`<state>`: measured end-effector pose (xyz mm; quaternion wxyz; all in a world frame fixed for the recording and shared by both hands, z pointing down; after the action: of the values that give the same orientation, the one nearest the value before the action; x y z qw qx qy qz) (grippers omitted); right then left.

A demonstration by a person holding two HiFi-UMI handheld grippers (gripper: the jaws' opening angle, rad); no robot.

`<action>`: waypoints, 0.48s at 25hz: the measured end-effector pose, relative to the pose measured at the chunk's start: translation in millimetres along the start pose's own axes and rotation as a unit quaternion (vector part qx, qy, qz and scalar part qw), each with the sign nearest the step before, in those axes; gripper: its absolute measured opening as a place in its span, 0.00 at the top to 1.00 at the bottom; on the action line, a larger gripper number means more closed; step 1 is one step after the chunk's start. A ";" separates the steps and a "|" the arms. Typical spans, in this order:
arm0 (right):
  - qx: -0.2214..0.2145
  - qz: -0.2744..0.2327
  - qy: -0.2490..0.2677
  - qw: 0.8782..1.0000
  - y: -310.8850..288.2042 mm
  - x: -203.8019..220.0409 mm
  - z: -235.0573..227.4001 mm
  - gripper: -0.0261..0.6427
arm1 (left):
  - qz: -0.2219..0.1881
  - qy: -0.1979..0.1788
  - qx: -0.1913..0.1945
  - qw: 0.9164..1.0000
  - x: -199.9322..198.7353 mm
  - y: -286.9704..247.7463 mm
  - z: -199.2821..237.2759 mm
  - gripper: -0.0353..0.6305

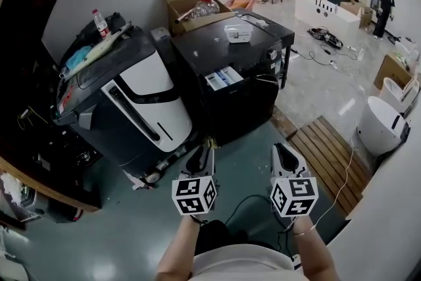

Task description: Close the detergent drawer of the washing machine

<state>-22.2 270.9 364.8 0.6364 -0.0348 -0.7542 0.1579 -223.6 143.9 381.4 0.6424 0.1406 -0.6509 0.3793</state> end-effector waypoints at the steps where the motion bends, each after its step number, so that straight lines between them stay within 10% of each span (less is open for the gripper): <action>1: 0.000 0.002 -0.003 1.000 -0.8 -0.1 -1.4 0.93 | 0.000 0.000 -0.001 1.000 -0.9 -0.5 0.3 0.79; 12: -0.003 0.013 -0.004 1.000 -17.9 -3.1 -0.2 0.86 | 0.003 -0.010 -0.005 1.000 -6.2 -14.5 7.9 0.73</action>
<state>-18.8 253.2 366.9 0.6309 -0.0456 -0.7569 0.1643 -218.8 126.9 381.1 0.6352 0.1395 -0.6596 0.3768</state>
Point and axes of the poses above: the fingertips, and each gripper's own axes: y backward along the fingers, z to its left, x out of its underside, the point moved 6 cm from there along y, backward along the fingers, and after that the axes turned 7 degrees about z, right-handed, at the moved point
